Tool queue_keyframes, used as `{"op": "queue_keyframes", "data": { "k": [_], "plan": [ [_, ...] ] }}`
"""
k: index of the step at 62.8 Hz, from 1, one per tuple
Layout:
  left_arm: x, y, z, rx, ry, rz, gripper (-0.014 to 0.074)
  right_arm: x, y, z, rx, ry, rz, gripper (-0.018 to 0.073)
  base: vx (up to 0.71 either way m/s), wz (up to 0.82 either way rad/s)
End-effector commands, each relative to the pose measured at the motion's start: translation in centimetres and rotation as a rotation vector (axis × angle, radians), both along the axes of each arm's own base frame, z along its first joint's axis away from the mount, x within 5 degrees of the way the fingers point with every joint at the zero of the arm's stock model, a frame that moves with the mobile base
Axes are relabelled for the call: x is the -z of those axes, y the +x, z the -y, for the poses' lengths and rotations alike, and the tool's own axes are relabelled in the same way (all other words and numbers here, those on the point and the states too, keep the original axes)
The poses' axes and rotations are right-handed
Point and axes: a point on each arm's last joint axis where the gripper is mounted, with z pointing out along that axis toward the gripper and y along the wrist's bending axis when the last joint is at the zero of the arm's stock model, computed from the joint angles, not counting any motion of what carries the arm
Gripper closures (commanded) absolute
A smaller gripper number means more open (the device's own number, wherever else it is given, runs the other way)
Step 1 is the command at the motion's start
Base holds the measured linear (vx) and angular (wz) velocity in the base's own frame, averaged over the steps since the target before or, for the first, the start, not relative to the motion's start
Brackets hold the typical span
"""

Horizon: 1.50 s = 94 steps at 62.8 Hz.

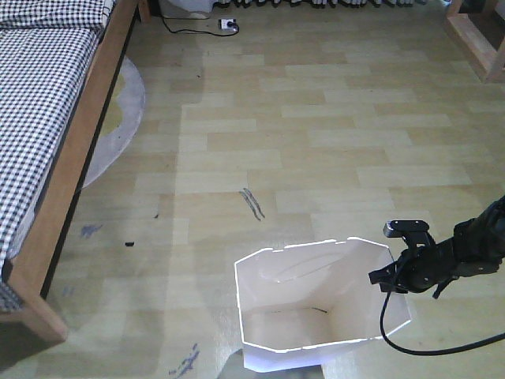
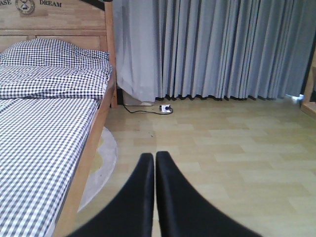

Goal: Move trash bin to bedside with robot
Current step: 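Carry the held bin with the right gripper while driving toward the bed, then keep holding the bin with the right gripper, driving to the bedside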

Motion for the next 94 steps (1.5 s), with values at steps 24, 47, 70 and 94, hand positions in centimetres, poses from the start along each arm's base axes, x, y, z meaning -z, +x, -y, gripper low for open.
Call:
{"op": "queue_keyframes", "data": {
  "k": [24,47,70,94],
  "plan": [
    [0.17,0.06,0.01,0.001,-0.012,0.06,0.0602,-2.98,1.73,-0.94,0.003,0.154,0.109,0.0565,0.46,0.02],
    [0.17,0.06,0.01,0.001,-0.012,0.06,0.0602,-2.98,1.73,-0.94,0.003,0.154,0.109,0.0565,0.48,0.01],
    [0.17,0.06,0.01,0.001,-0.012,0.06,0.0602,-2.98,1.73,-0.94,0.003,0.154,0.109,0.0565,0.49,0.04],
    [0.17,0.06,0.01,0.001,-0.012,0.06,0.0602,-2.98,1.73,-0.94,0.003,0.154,0.109,0.0565,0.46,0.02]
  ]
}}
